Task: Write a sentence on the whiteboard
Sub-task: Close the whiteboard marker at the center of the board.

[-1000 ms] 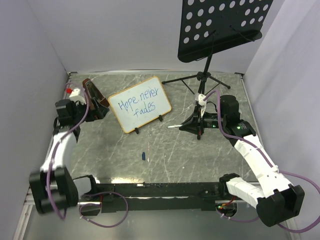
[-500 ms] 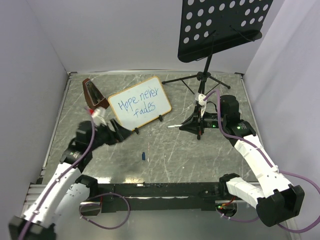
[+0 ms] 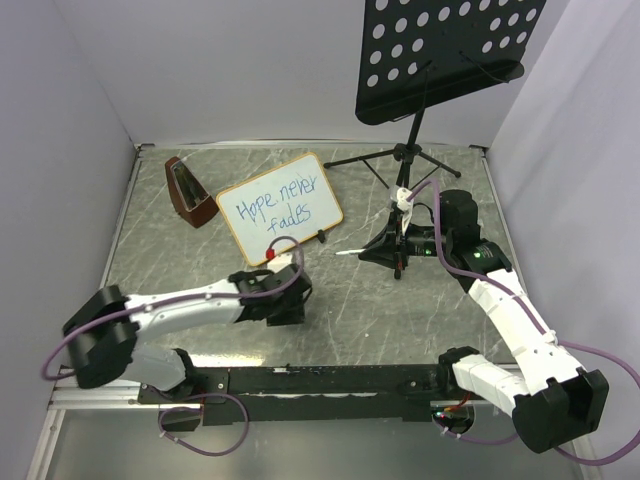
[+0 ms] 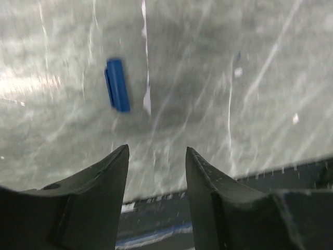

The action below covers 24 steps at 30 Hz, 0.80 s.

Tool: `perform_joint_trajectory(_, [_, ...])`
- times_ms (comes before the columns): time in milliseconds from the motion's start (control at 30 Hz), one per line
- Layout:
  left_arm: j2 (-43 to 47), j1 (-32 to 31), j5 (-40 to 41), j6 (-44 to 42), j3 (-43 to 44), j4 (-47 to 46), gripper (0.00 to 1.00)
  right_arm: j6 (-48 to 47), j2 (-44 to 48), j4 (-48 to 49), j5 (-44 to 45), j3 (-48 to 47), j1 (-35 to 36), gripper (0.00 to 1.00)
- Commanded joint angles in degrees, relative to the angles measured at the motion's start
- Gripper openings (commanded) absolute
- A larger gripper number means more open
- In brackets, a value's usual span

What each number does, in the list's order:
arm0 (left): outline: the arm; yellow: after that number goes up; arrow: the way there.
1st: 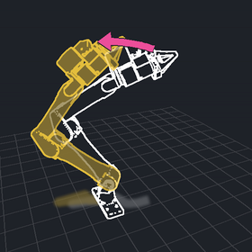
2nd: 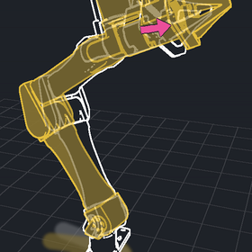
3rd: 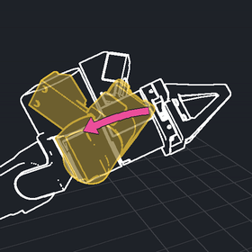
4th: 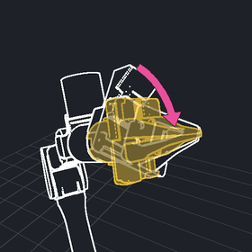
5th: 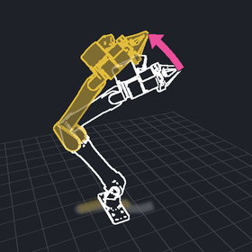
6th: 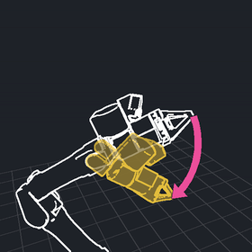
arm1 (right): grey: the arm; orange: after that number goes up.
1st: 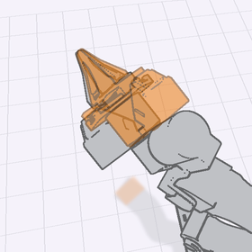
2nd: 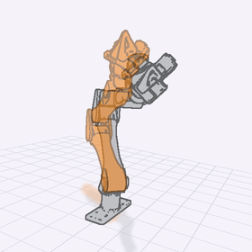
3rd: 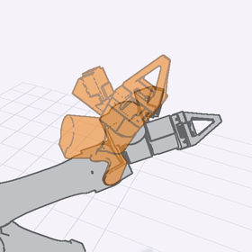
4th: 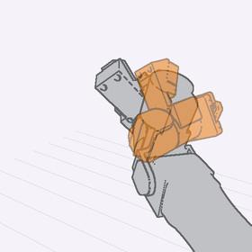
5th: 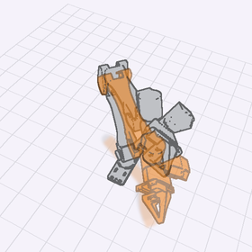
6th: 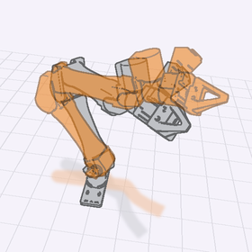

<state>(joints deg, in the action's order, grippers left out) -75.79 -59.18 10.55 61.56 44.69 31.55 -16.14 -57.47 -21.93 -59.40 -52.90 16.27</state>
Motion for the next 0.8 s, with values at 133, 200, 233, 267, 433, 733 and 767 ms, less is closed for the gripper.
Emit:
perform_joint_trajectory(133, [-12.4,-0.4,9.5,0.2,10.7,8.6,0.44,-1.2,0.6,0.8,-0.7,-0.1,-0.4,0.0])
perform_joint_trajectory(200, [-14.8,-0.3,10.4,-0.2,12.0,10.4,0.42,-1.3,0.5,0.8,-0.8,-0.1,-0.3,0.0])
perform_joint_trajectory(233, [-15.3,-0.4,10.7,-0.3,12.3,10.5,0.41,-1.3,0.4,0.7,-0.9,-0.1,-0.5,0.0])
perform_joint_trajectory(267, [-16.1,-0.3,11.3,-0.5,12.4,11.0,0.41,-1.3,0.5,0.7,-0.8,-0.2,-0.5,0.0])
perform_joint_trajectory(433, [-18.0,-0.3,12.3,-1.2,13.1,11.6,0.42,-1.3,0.4,0.6,-1.0,-0.2,-0.5,0.0])
perform_joint_trajectory(733, [-20.4,1.5,11.4,-4.6,13.1,9.1,0.35,-1.3,0.2,0.6,-1.0,-0.2,-0.6,0.0])
perform_joint_trajectory(767, [-20.7,1.6,11.4,-4.9,13.3,9.2,0.33,-1.3,0.2,0.6,-1.1,-0.2,-0.7,0.0])
